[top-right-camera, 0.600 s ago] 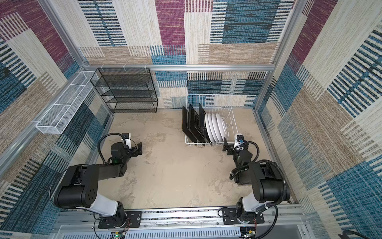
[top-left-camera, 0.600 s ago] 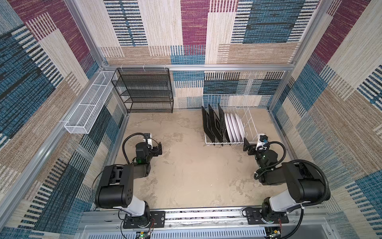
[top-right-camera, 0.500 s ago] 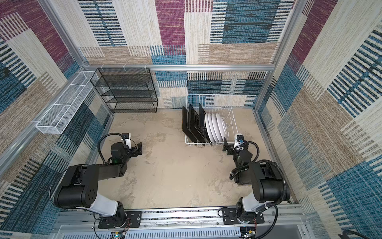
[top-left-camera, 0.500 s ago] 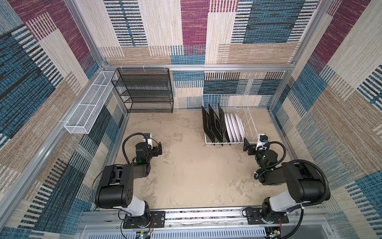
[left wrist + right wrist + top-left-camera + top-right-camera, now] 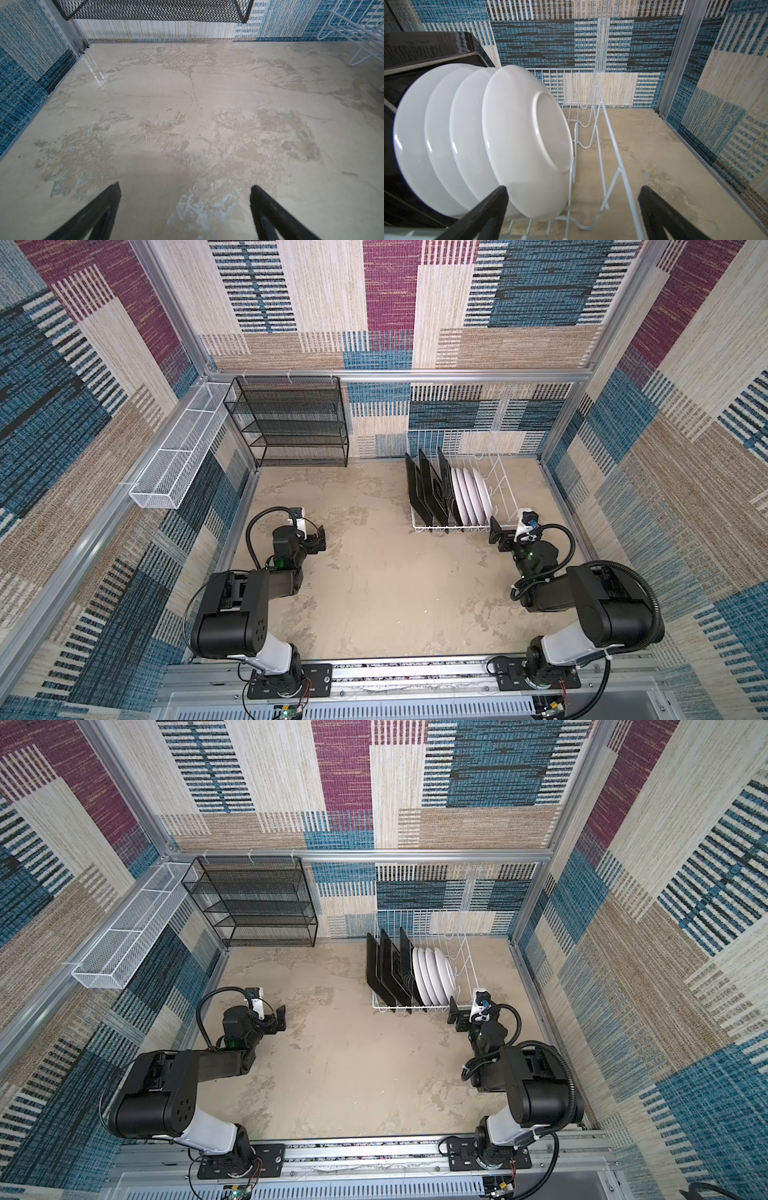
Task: Unload the plates from the dish rack
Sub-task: Pick up a plate from the dish rack.
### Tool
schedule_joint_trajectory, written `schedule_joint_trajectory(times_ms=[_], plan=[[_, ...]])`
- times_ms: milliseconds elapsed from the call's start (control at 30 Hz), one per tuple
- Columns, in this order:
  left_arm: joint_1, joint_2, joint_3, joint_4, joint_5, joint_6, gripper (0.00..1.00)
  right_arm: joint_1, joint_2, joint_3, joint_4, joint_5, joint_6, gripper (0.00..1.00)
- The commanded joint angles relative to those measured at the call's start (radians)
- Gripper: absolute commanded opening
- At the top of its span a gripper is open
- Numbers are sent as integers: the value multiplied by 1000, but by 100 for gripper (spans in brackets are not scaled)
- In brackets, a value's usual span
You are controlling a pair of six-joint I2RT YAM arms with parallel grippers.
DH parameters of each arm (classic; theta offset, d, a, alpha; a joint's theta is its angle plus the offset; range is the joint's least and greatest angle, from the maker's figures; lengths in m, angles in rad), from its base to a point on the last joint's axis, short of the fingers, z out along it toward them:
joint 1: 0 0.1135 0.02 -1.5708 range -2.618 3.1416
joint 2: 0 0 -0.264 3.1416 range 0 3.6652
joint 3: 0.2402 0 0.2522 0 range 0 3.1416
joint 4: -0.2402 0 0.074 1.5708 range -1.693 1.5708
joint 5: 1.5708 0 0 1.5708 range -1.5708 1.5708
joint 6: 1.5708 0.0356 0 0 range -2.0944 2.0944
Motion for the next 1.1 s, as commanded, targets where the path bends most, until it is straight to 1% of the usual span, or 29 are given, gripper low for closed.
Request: schedule_joint_trajectory(times_ms=[0,600,667,733,833,1067], plan=[[2,1,4,24,2,-3,99,1,0,1,7,0,3,100],[3,-2,1,27,5,-1,100,1,-3,-3,10,1,3,100],[2,-8,-8,40,13,4,99,1,-6,2,-1,-14,-2,100],[-3,-30,-48,99,18,15,99,2,-28,16,-42,-35,-11,100],[-3,-88,-83,116,-25,-4,99,1,-83,34,-113,-5,-1,100],[-13,-189,-55,-18,-80,-14,99,1,-197,26,-185,55,21,100]])
